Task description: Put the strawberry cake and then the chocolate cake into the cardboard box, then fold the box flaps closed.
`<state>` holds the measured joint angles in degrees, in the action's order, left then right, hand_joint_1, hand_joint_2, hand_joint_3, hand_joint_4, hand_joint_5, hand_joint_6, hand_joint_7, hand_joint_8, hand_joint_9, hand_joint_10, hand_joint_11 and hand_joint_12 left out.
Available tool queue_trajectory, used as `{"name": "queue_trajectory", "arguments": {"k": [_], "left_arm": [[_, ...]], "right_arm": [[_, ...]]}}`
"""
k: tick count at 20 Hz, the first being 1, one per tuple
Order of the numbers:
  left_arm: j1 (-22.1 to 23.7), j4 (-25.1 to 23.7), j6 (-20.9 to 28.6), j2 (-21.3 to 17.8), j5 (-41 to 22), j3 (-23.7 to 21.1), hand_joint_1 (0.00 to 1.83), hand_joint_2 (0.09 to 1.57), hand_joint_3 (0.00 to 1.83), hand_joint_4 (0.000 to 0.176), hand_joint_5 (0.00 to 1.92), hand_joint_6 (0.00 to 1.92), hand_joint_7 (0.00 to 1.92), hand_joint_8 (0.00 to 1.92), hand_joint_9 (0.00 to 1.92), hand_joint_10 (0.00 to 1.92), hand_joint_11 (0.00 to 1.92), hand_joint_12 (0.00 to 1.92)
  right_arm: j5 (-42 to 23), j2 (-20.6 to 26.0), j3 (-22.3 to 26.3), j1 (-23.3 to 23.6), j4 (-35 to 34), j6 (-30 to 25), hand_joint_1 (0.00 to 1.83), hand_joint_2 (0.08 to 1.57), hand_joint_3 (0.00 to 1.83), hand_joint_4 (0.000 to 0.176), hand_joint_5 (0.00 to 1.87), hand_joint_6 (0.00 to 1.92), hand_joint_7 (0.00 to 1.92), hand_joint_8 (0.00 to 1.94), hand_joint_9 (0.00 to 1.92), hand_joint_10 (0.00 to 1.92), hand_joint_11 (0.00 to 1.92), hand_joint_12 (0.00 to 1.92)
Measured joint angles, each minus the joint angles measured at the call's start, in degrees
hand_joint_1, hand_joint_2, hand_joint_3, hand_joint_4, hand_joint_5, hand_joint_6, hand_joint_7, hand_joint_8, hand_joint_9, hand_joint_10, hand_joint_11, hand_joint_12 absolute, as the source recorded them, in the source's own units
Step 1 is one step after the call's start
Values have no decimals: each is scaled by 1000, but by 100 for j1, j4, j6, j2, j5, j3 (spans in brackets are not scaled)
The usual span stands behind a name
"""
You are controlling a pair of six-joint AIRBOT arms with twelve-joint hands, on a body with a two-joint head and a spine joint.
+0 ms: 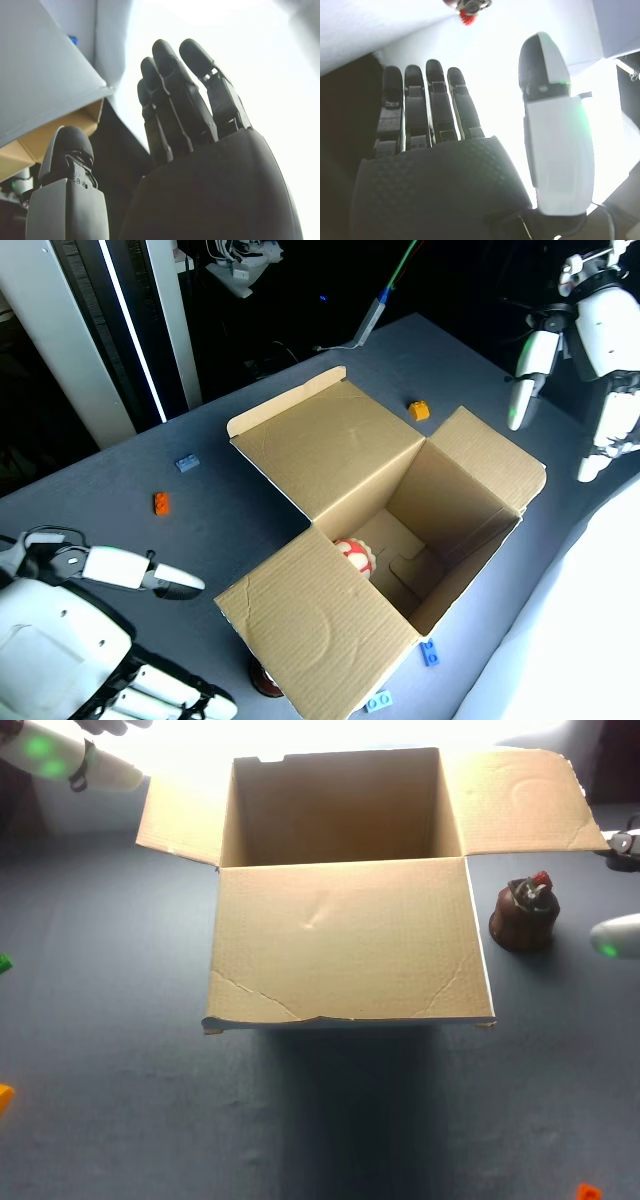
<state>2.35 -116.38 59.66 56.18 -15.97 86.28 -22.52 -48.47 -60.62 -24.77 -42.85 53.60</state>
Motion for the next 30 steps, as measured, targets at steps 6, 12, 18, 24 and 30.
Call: {"name": "queue_trajectory", "arguments": {"k": [6,12,18,24,30], "left_arm": [[-155,-7,66,-66,-31,-111,529,1132,0,3,576,0,718,1,753,13,243,1207],[-286,-175,319,-96,-81,-105,540,1135,0,0,576,2,724,6,768,17,259,1202],[-317,-518,358,-96,-640,136,547,1135,0,4,575,2,713,0,747,5,226,1213],[-337,-634,490,-83,-1005,258,561,1129,0,0,587,5,730,5,758,8,237,1213],[-334,-957,599,-114,-1353,170,560,1133,0,0,584,2,739,5,765,10,240,1216]], "right_arm": [[-55,-538,-468,-24,-4,-46,1000,1020,0,0,165,12,212,1,208,12,0,794],[-199,-1174,-1038,-48,160,-70,1075,1029,0,0,193,13,204,0,200,6,0,667],[-466,-1639,-1589,-68,205,-81,1079,1029,0,0,197,9,220,3,207,8,0,789],[-669,-1967,-1786,-125,455,-105,1079,1029,0,0,208,10,256,10,233,17,0,825],[-732,-2129,-2011,-273,435,-229,1072,1045,4,0,203,6,253,5,229,14,0,790]]}}
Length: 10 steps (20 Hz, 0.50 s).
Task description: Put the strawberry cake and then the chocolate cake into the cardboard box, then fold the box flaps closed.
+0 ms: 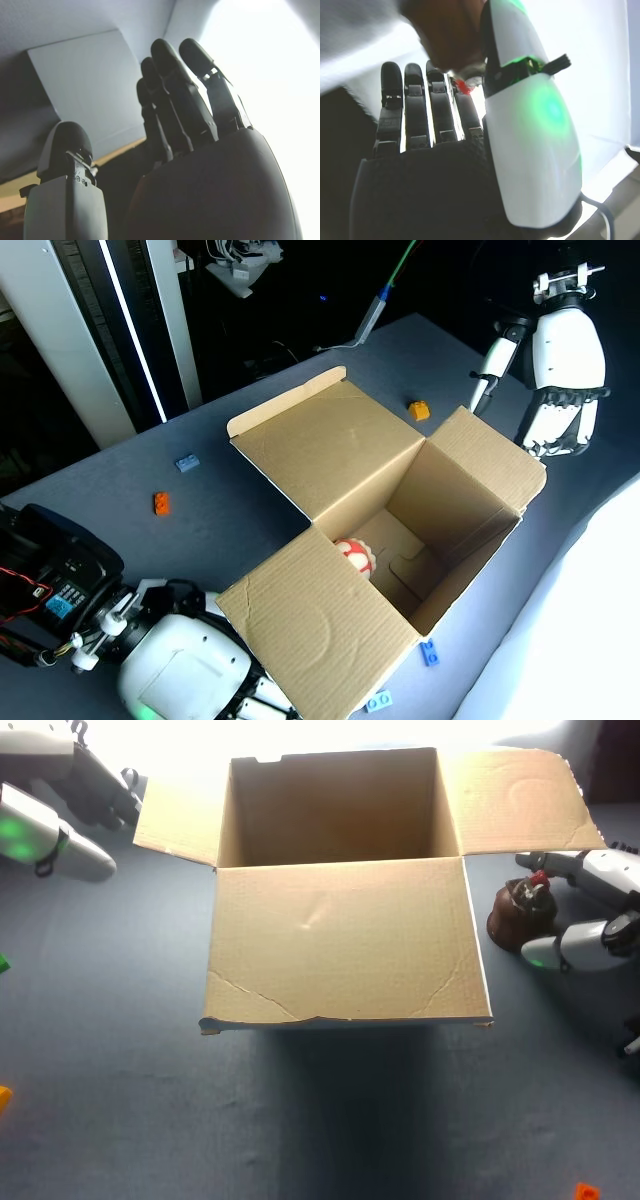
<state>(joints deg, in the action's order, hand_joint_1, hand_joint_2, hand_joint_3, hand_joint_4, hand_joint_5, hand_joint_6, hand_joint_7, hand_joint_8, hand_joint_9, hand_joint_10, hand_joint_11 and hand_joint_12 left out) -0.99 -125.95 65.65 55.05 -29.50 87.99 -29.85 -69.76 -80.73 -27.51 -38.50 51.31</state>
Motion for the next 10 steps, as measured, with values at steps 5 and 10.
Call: {"name": "queue_trajectory", "arguments": {"k": [5,10], "left_arm": [[313,-1335,789,-72,-299,-236,550,1139,2,3,572,0,733,2,761,7,240,1217],[356,-1338,1097,-70,-282,-236,541,1141,2,3,572,1,734,1,763,7,247,1219]], "right_arm": [[-101,-59,-2,0,48,-35,1055,1040,1,0,199,7,247,3,222,10,0,786],[-188,-87,-17,0,131,-92,1073,1035,0,0,206,8,262,5,242,16,0,858]]}}
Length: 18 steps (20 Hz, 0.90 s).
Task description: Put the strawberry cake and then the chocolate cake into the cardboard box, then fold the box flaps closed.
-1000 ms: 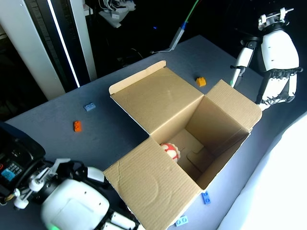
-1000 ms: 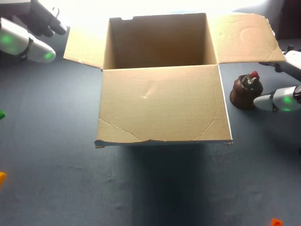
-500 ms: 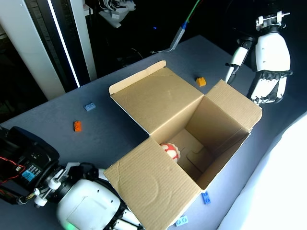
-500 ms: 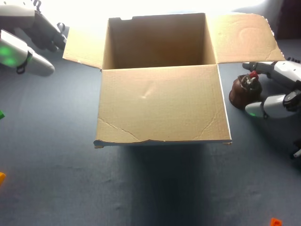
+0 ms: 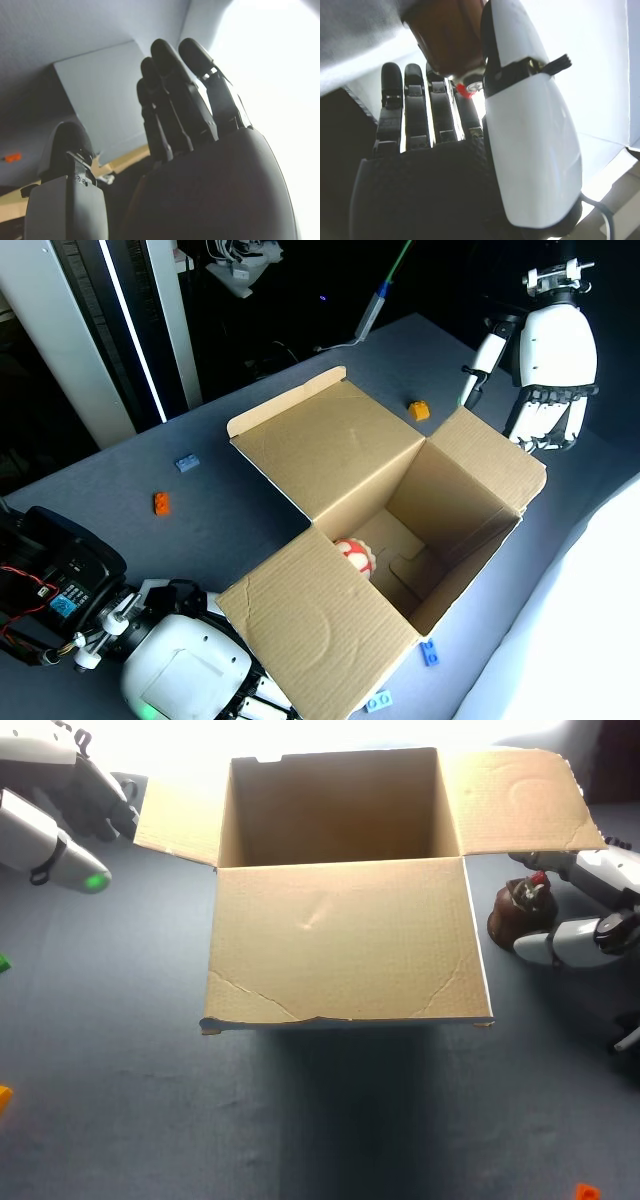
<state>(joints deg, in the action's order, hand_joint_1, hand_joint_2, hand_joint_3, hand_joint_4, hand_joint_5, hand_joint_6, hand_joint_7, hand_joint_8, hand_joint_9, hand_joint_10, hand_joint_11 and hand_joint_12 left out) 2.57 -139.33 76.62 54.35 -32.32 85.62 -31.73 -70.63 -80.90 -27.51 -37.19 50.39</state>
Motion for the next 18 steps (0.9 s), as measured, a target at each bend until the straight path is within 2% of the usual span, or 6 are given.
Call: {"name": "queue_trajectory", "arguments": {"k": [10,14,15,16,17,18], "left_arm": [[-138,-31,986,0,-175,33,537,1140,0,4,567,1,727,0,753,1,233,1223],[-258,308,1169,0,-258,68,550,1137,0,3,576,4,735,2,756,2,225,1226],[-256,323,1178,0,-278,66,537,1139,0,6,581,5,739,4,761,4,230,1227],[-258,317,1180,-26,-262,7,535,1137,0,6,586,7,746,7,768,7,234,1227],[-269,343,1231,-35,-306,-11,539,1136,0,4,588,8,751,8,772,9,240,1228],[-286,275,1379,-35,-313,-39,542,1140,1,2,580,4,741,3,761,4,224,1222]], "right_arm": [[-105,-42,-4,-44,46,-46,1052,1060,8,0,207,3,243,1,234,10,0,825],[-131,-42,-20,-59,61,-81,1067,1098,17,0,457,105,553,88,462,131,0,1150],[-166,-42,-26,-59,61,-74,1083,1123,10,0,579,304,667,282,479,616,0,1469],[-186,-42,-52,-59,74,-68,1112,1130,6,0,569,549,604,644,418,976,0,1619],[-199,-39,-57,-61,74,-68,1137,1222,10,0,699,1132,707,1304,422,1304,78,1808],[-199,-39,-55,-66,70,-66,1159,1224,1,0,809,1138,725,1441,421,1486,137,1898]]}}
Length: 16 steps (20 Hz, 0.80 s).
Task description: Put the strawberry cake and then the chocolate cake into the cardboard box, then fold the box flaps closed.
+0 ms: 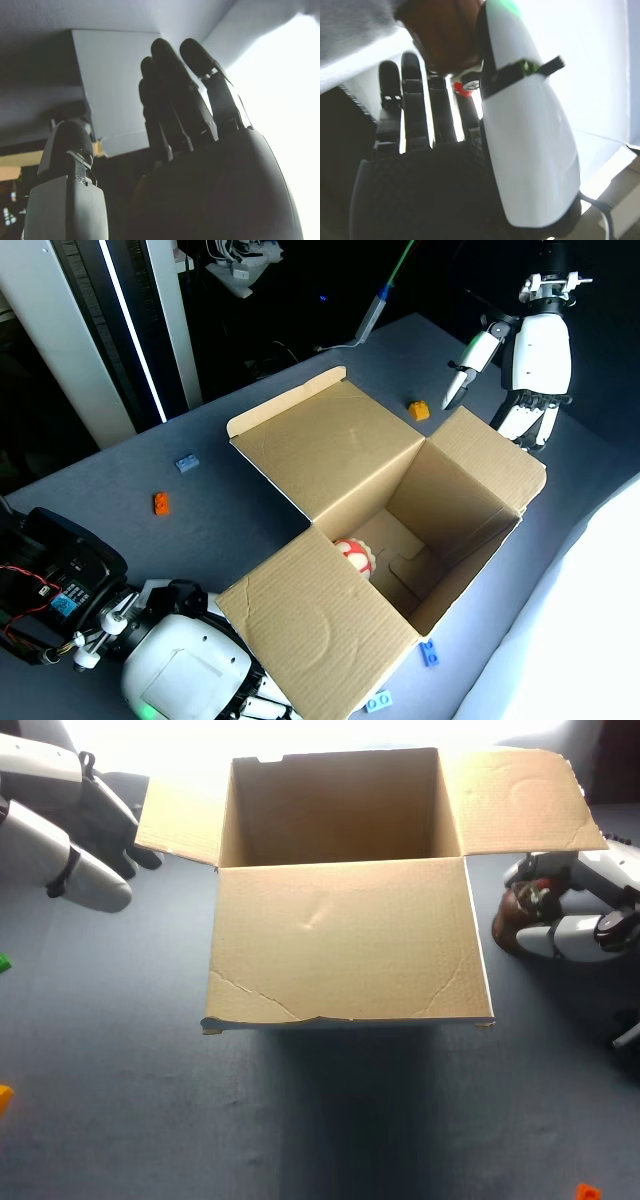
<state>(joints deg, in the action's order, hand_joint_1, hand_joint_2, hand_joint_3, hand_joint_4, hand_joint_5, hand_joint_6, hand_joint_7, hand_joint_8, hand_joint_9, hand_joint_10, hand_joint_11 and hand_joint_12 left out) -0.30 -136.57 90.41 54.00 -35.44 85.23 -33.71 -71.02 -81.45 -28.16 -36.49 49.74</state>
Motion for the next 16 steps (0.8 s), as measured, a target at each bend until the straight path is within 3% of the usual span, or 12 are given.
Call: {"name": "queue_trajectory", "arguments": {"k": [3,8,12,16], "left_arm": [[-11,-223,376,-35,-107,-94,564,1136,0,0,587,6,743,3,764,5,235,1223],[-66,-398,863,-37,-232,-103,532,1145,2,3,572,2,731,2,760,3,236,1227],[-192,-192,1318,-35,-267,-114,515,1140,0,4,580,5,738,4,767,5,241,1223],[-214,107,1394,-61,-254,-146,505,1146,2,6,572,1,730,1,761,2,231,1222]], "right_arm": [[11,0,0,-20,7,-2,1169,1233,1,0,820,1139,719,1538,348,1680,194,1921],[74,177,48,-72,120,-13,1167,1237,0,0,810,1146,718,1542,330,1670,178,1921],[229,815,367,33,94,-17,1170,1227,0,0,836,1129,726,1513,350,1665,207,1921],[313,1427,769,149,103,-17,1174,1220,0,0,847,1112,739,1491,356,1627,181,1921]]}}
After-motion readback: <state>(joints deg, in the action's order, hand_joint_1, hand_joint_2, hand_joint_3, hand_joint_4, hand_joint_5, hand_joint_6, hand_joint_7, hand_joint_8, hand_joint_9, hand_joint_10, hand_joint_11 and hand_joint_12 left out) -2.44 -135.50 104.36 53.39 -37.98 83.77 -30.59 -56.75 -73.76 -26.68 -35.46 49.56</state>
